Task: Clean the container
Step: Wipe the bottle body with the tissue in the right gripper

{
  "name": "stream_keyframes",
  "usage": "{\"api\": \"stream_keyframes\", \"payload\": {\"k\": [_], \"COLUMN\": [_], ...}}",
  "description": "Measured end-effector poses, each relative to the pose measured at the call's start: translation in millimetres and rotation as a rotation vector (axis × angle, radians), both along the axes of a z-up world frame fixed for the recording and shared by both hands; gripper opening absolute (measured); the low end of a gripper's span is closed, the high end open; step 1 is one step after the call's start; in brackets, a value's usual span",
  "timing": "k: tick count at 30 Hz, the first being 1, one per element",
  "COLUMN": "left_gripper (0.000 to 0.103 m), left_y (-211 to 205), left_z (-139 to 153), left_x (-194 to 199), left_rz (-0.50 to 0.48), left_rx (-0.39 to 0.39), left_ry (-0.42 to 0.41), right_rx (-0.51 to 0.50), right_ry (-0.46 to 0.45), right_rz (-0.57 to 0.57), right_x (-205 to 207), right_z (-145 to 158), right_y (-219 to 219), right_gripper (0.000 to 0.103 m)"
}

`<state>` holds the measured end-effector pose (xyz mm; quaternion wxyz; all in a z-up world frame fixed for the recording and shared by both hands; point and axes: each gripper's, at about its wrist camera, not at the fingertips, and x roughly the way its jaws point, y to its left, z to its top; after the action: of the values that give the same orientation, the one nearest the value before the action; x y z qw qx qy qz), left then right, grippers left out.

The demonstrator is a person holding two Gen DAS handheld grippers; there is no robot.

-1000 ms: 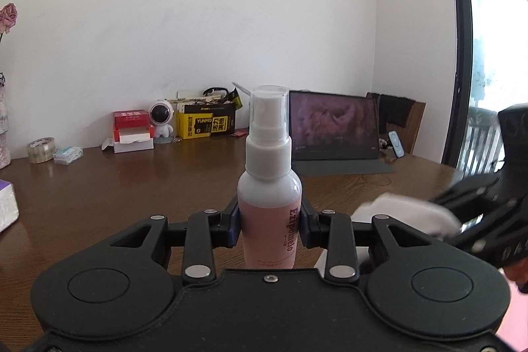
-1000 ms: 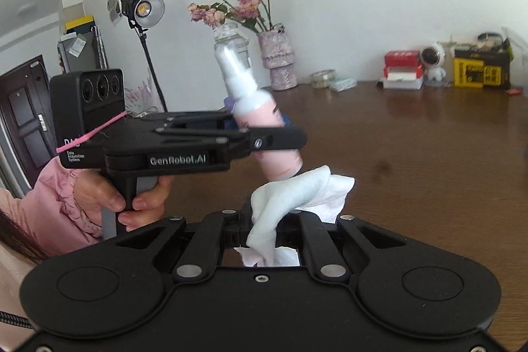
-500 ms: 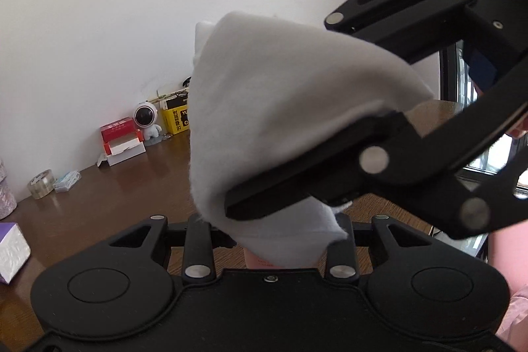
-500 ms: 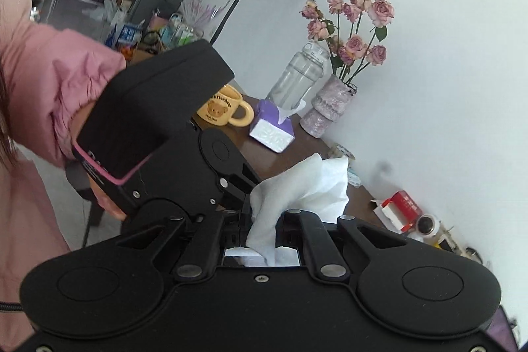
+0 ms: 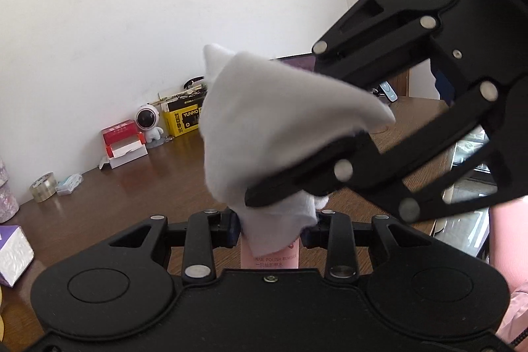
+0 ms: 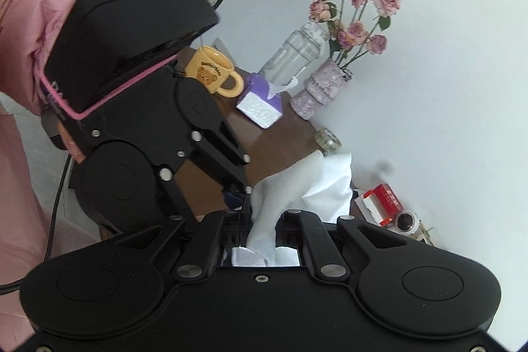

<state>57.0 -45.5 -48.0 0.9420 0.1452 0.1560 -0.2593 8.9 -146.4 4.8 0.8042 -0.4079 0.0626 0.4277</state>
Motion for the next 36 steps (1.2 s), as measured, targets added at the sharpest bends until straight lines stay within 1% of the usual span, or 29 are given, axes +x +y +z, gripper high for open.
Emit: {"api": "stream_keyframes", "payload": {"k": [2, 4, 6, 9, 12, 13, 15, 19, 21, 23, 25, 28, 31, 33, 36], "left_gripper": [0.033, 0.033, 0.033, 0.033, 0.033, 0.033, 0.033, 0.033, 0.033, 0.033, 0.033, 0.033, 0.033, 0.033, 0.033], "left_y": [-3.7, -4.5, -5.3, -3.2, -3.2, -3.3, -4.2, -3.2, -2.4, -2.0, -1.2, 0.5, -0.4, -1.2, -1.8], "left_z": [-2.1, -2.9, -3.7, -2.7, -2.5, -2.4, -2.1, -5.3, -5.7, -5.5, -5.0, -5.3, -4.7, -3.8, -2.8], "left_x": [-1.4, -2.2, -2.9, -3.9, -7.4, -8.5, -9.6, -3.5, -5.5, -7.4, -9.6, -11.6, -13.3, -13.4, -12.7], "left_rz": [0.000, -0.004, -0.008, 0.001, 0.007, 0.009, 0.010, 0.009, 0.010, 0.012, 0.013, 0.021, 0.045, 0.063, 0.108], "left_rx": [0.031, 0.031, 0.032, 0.024, 0.022, 0.022, 0.020, 0.016, 0.019, 0.021, 0.022, 0.018, 0.016, 0.007, -0.008], "left_ry": [-0.001, 0.004, 0.010, 0.009, 0.012, 0.013, 0.012, 0.014, 0.013, 0.012, 0.010, 0.010, 0.009, 0.011, 0.018], "right_rx": [-0.033, -0.055, -0.082, -0.104, -0.075, -0.063, -0.053, -0.057, -0.061, -0.072, -0.080, -0.058, -0.038, -0.048, -0.071], "right_ry": [-0.005, 0.001, -0.028, -0.109, -0.154, -0.153, -0.125, 0.002, 0.029, 0.021, -0.015, -0.056, -0.075, -0.064, -0.003], "right_rz": [0.024, 0.047, 0.042, -0.009, -0.071, -0.082, -0.069, 0.023, 0.042, 0.032, -0.012, -0.081, -0.099, -0.078, -0.021], "right_x": [-3.8, -4.9, -3.9, 0.9, 8.1, 9.9, 11.4, 6.1, 4.8, 7.2, 13.2, 22.4, 22.9, 19.0, 11.0], "right_z": [-1.9, -1.3, -1.5, -0.1, 8.2, 10.6, 11.9, 8.3, 8.4, 9.4, 11.2, 18.9, 22.8, 18.8, 9.9], "right_y": [4.3, 6.2, 7.8, 5.7, -2.7, -5.2, -5.8, 1.3, 4.6, 5.5, 2.2, -6.8, -9.4, -5.2, 4.6], "right_gripper": [0.007, 0.006, 0.006, 0.006, 0.006, 0.006, 0.006, 0.006, 0.006, 0.006, 0.006, 0.006, 0.006, 0.006, 0.006]}}
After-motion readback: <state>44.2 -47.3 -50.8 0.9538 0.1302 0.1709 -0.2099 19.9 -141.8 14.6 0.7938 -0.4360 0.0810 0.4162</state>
